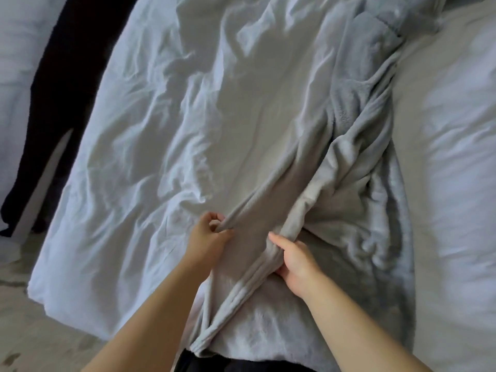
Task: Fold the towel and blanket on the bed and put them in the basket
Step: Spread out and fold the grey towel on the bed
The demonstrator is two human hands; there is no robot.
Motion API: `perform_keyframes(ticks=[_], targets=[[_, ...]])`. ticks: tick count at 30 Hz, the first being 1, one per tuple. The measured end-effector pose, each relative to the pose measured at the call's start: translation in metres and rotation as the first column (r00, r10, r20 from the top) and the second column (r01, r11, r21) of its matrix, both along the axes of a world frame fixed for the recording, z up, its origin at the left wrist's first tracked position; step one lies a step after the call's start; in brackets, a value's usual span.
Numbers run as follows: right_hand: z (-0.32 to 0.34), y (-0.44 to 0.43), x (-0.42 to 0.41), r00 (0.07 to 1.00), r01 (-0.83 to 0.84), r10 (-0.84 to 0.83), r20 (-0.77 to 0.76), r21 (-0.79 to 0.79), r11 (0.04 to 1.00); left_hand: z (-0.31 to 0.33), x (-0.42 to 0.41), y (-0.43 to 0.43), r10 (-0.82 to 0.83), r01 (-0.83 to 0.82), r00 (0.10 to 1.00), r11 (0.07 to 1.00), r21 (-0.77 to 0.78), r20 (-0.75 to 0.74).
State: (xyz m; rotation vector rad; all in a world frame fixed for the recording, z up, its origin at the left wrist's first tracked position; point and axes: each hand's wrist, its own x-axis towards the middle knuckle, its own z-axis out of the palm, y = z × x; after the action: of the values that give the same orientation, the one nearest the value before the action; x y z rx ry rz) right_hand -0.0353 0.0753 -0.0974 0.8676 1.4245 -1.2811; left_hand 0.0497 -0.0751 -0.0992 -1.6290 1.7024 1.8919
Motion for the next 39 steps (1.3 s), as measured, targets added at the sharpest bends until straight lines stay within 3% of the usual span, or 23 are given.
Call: perform_keyframes(ticks=[3, 5, 7, 10, 12, 15, 17, 19, 21, 23, 25, 26, 28, 30, 31, 34, 39], targets=[[0.011, -0.019, 0.001, 0.991, 0.100, -0.080, -0.112, 0.185, 0.978, 0.004, 0.005, -0.004, -0.186, 0.178, 0.981, 0.977, -0.119, -0.061], [0.021, -0.037, 0.003, 0.976, 0.178, -0.149, -0.159, 0.182, 0.967, 0.010, 0.004, -0.001, -0.333, 0.313, 0.941, 0.927, -0.206, -0.066], [0.031, -0.056, 0.008, 0.976, 0.165, -0.153, -0.153, 0.071, 0.984, 0.016, 0.002, -0.001, -0.434, 0.417, 0.901, 0.876, -0.244, -0.019], [0.038, -0.065, 0.014, 0.994, 0.063, -0.075, -0.080, -0.150, 0.987, 0.019, -0.001, -0.005, -0.484, 0.480, 0.875, 0.861, -0.166, 0.020], [0.040, -0.055, 0.017, 0.994, -0.030, 0.011, -0.106, -0.184, 0.982, 0.015, -0.001, -0.006, -0.558, 0.559, 0.827, 0.808, -0.185, 0.067], [0.037, -0.021, 0.018, 0.947, -0.162, 0.155, -0.280, -0.001, 0.987, 0.005, -0.003, 0.000, -0.671, 0.709, 0.703, 0.633, -0.310, 0.236], [0.029, 0.016, 0.018, 0.869, -0.160, 0.255, -0.424, 0.248, 0.955, -0.001, -0.006, 0.004, -0.619, 0.691, 0.723, 0.651, -0.314, 0.308], [0.018, 0.065, 0.016, 0.809, -0.086, 0.383, -0.447, 0.554, 0.828, -0.006, -0.007, 0.006, -0.479, 0.561, 0.822, 0.775, -0.292, 0.307], [0.008, 0.117, 0.014, 0.811, -0.021, 0.469, -0.350, 0.784, 0.621, -0.008, -0.006, 0.005, -0.348, 0.414, 0.900, 0.871, -0.267, 0.261], [0.002, 0.166, 0.011, 0.816, -0.036, 0.538, -0.212, 0.910, 0.413, -0.009, -0.002, 0.004, -0.268, 0.313, 0.941, 0.922, -0.227, 0.207], [-0.004, 0.203, 0.009, 0.840, -0.073, 0.529, -0.121, 0.940, 0.332, -0.009, 0.004, 0.003, -0.234, 0.261, 0.959, 0.948, -0.182, 0.157], [-0.006, 0.215, 0.009, 0.866, -0.072, 0.485, -0.125, 0.927, 0.368, -0.009, 0.007, 0.001, -0.217, 0.233, 0.969, 0.961, -0.148, 0.118], [-0.008, 0.228, 0.009, 0.918, 0.009, 0.323, -0.230, 0.826, 0.564, -0.006, 0.013, -0.006, -0.157, 0.157, 0.988, 0.987, -0.038, 0.018], [-0.004, 0.232, 0.011, 0.934, 0.169, 0.068, -0.350, 0.601, 0.781, -0.001, 0.017, -0.013, -0.102, 0.107, 0.993, 0.990, 0.088, -0.058], [0.002, 0.232, 0.014, 0.926, 0.235, -0.041, -0.376, 0.488, 0.841, 0.002, 0.020, -0.015, -0.095, 0.104, 0.993, 0.985, 0.136, -0.074], [0.037, 0.239, 0.028, 0.878, 0.365, -0.222, -0.425, 0.292, 0.884, 0.018, 0.027, -0.018, -0.024, 0.040, 0.996, 0.981, 0.192, -0.085], [0.121, 0.278, 0.076, 0.764, 0.610, -0.509, -0.398, 0.187, 0.770, 0.064, 0.056, -0.037, 0.198, -0.187, 0.979, 0.967, 0.171, -0.051]])
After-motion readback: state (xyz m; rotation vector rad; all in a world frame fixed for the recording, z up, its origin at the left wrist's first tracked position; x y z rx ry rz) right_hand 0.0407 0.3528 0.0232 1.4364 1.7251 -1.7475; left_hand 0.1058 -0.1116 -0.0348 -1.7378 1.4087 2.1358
